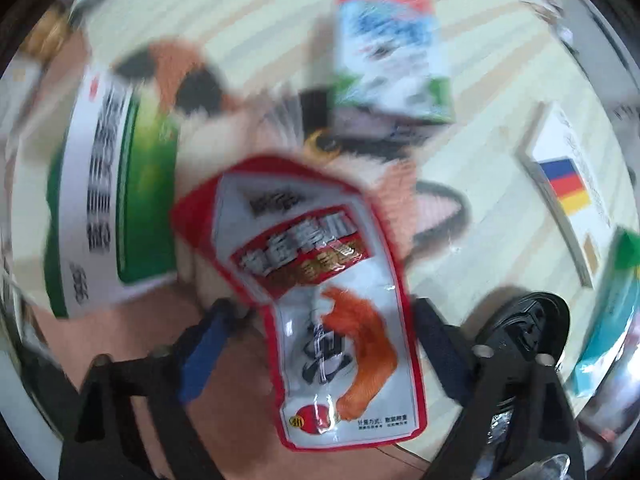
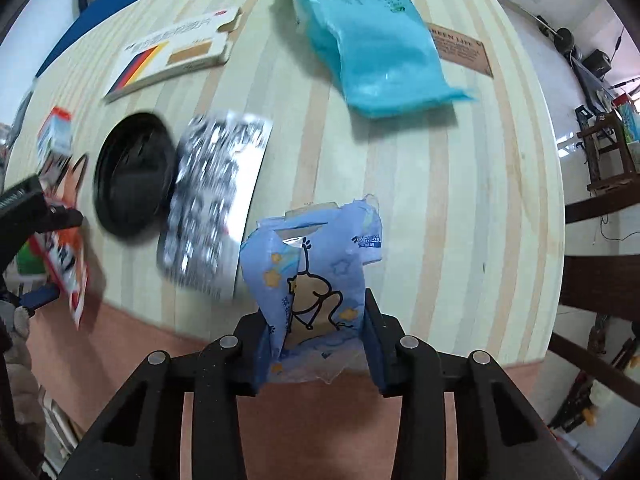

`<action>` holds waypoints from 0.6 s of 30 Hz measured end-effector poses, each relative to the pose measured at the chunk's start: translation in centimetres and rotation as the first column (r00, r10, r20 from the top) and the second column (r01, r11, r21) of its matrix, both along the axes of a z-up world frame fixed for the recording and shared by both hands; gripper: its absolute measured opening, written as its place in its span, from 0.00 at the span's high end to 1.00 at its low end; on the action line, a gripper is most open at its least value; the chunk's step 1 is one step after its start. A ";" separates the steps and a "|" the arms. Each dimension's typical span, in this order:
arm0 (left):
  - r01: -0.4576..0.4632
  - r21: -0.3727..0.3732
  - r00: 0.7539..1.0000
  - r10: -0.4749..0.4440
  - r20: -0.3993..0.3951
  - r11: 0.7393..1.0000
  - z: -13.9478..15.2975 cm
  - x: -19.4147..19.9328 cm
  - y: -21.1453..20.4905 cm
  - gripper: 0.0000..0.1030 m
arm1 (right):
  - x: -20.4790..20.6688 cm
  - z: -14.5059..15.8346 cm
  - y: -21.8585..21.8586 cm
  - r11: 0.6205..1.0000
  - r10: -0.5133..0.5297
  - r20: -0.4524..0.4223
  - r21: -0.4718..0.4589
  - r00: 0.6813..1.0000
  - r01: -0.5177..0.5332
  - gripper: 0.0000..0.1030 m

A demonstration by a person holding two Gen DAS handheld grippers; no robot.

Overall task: Collect trash
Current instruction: 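Grasp the red snack pouch with the left tool while the right tool grasps the blue printed bag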

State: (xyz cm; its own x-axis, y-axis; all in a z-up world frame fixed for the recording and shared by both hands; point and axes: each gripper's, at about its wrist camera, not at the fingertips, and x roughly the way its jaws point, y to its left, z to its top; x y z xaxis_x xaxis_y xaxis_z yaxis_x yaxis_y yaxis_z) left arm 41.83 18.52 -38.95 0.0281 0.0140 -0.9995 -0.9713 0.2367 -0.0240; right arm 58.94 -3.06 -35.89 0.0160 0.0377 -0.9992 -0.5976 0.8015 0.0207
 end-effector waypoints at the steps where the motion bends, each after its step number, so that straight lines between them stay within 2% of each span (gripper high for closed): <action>1: 0.047 0.023 0.999 -0.047 0.002 0.999 0.4 0.5 -0.4 0.35 | 0.3 -0.1 0.2 1.000 -0.006 0.002 0.005 1.000 0.006 0.61; 2: 0.103 0.054 0.995 -0.103 -0.016 0.993 0.9 0.9 -1.2 0.44 | 0.5 -0.1 0.5 1.000 -0.008 0.000 0.007 1.000 0.008 0.61; 5: 0.260 0.091 0.965 -0.256 -0.058 0.961 1.4 0.9 -3.9 0.49 | 0.7 -0.1 0.4 1.000 -0.003 -0.007 0.015 1.000 0.004 0.61; 10: 0.391 0.029 0.920 -0.390 -0.044 0.920 1.3 -3.2 -9.3 0.52 | 1.2 0.5 -2.0 0.999 0.018 -0.035 0.034 0.999 -0.017 0.61; 13: 0.401 -0.029 0.916 -0.402 0.002 0.915 0.9 -6.5 -12.2 0.52 | 0.4 0.9 -3.5 0.998 0.046 -0.050 0.040 0.998 -0.044 0.61; 16: 0.346 -0.047 0.938 -0.344 0.042 0.937 1.0 -9.4 -12.9 0.55 | -0.4 0.8 -4.6 0.997 0.072 -0.063 0.042 0.995 -0.070 0.61; 18: 0.289 -0.068 0.955 -0.282 0.095 0.955 1.6 -11.1 -12.5 0.55 | -1.3 0.7 -5.4 0.996 0.079 -0.075 0.045 0.994 -0.075 0.61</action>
